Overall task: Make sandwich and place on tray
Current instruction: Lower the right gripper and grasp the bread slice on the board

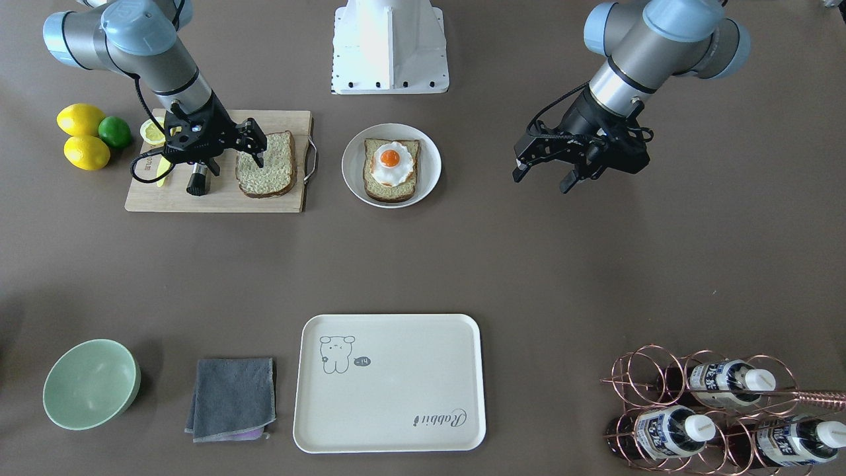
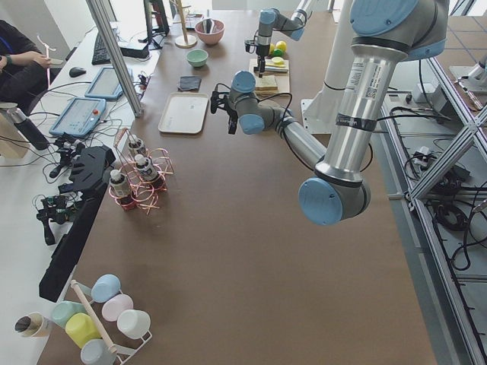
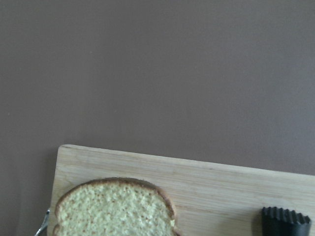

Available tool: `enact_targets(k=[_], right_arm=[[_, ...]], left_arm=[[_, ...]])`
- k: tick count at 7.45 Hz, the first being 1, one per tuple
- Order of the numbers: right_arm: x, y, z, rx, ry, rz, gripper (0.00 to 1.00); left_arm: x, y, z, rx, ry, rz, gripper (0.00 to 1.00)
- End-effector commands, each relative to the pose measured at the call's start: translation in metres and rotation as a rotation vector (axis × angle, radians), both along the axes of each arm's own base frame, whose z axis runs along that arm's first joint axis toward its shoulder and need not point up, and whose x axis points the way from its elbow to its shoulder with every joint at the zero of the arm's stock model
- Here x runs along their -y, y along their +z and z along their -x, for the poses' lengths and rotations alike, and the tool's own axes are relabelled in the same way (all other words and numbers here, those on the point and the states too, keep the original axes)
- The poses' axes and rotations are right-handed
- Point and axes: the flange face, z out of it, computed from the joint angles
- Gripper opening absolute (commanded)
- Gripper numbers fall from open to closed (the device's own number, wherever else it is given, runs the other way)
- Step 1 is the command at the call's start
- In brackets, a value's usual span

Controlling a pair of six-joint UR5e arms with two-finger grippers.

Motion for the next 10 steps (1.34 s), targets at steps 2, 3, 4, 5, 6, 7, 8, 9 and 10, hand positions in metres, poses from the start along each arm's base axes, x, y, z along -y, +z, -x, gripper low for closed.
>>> enact_targets(k=[2, 3, 4, 5, 6, 7, 8, 9, 10], right_arm=[[-0.007, 0.007, 0.002, -0.010, -0.007, -0.001, 0.75], [-0.006, 0.006, 0.001, 0.005, -0.008, -0.009, 0.75], [-0.008, 0.016, -0.002, 0.045, -0.007, -0.024, 0.75], [-0.008, 0.021, -0.001, 0.065, 0.018, 0.002, 0.75], [-0.009, 0.023, -0.001, 0.066, 0.024, 0.016, 0.75], [-0.008, 0.024, -0.002, 0.065, 0.028, 0.019, 0.74], [-0.008, 0.024, -0.002, 0.065, 0.031, 0.020, 0.72], [-0.009, 0.023, -0.002, 0.067, 0.037, 0.027, 0.56], [-0.009, 0.023, -0.001, 0.071, 0.051, 0.045, 0.41]], left_arm=[[-0.003, 0.002, -0.008, 0.011, -0.010, -0.009, 0.98], [-0.003, 0.003, -0.008, 0.014, -0.012, -0.009, 0.98], [-0.003, 0.003, -0.009, 0.014, -0.013, -0.009, 0.98], [-0.003, 0.003, -0.008, 0.014, -0.014, -0.010, 0.98], [-0.003, 0.002, -0.008, 0.016, -0.025, -0.016, 0.98], [-0.005, 0.002, -0.011, 0.018, -0.023, -0.016, 0.98], [-0.005, 0.003, -0.010, 0.019, -0.023, -0.015, 0.98], [-0.005, 0.003, -0.010, 0.019, -0.023, -0.015, 0.98], [-0.005, 0.002, -0.011, 0.018, -0.023, -0.016, 0.98]])
